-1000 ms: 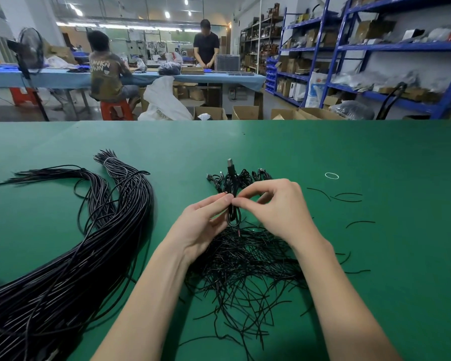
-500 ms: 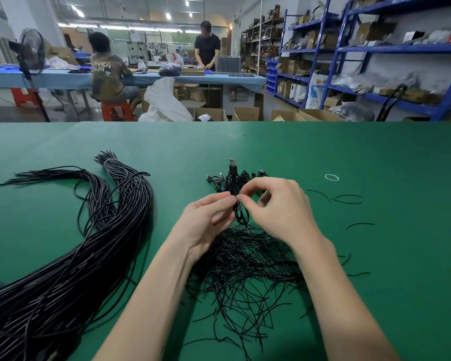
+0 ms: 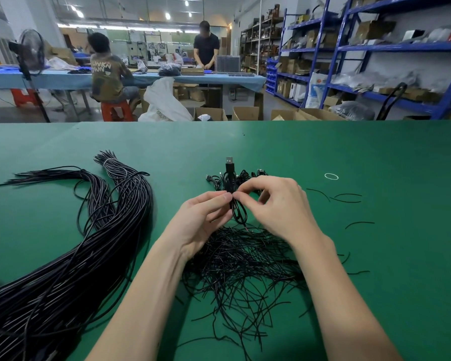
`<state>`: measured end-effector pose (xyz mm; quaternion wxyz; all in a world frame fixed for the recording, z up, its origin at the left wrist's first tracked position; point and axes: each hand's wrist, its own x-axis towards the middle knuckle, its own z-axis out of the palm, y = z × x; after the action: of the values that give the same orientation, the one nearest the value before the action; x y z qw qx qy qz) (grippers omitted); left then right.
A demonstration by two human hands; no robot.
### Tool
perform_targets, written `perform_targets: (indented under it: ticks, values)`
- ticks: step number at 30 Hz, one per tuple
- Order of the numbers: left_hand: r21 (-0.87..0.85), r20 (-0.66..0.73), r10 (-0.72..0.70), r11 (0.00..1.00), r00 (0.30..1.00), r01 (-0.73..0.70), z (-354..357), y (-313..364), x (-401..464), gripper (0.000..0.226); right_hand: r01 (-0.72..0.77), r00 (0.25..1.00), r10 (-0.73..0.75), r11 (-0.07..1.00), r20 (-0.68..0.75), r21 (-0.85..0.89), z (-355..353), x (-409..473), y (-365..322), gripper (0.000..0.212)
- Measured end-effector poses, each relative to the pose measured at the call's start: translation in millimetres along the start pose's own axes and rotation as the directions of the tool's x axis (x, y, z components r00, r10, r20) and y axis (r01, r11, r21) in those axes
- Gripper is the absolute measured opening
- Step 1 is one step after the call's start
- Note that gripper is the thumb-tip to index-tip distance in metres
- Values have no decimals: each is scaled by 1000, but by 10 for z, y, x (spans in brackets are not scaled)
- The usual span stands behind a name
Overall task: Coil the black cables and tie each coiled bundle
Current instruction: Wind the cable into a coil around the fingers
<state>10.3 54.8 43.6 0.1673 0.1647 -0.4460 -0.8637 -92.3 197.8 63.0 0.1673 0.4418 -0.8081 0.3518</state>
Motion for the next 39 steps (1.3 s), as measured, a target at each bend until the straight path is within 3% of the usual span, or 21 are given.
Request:
perform_targets:
  ticks: [7,14,19,24,32,39]
  values:
    - [-17,-25,-16,1000,1000,15,-11,15,9,7,-56,998,56,987,3,153,167,15,36,11]
    - [-75,-88,0,997,996,-7,29,-52,44,6,-164,985,170,915,17,369,267,9,29,15]
    - [-136,-85,-61,990,994,49,22,-30,0,38,-158,987,158,908,31,389,183,25,34,15]
    - [-236,-34,-147,962,989,135,33,-9,-35,41,-180,982,184,890,31,419,185,24,16,14]
    - [59,-11,106,993,994,-105,51,-69,16,32,-304,952,278,837,125,454,159,52,2,12]
    - [369,-15,333,878,943,-304,76,-142,16,23,-405,914,357,819,192,407,165,62,59,17]
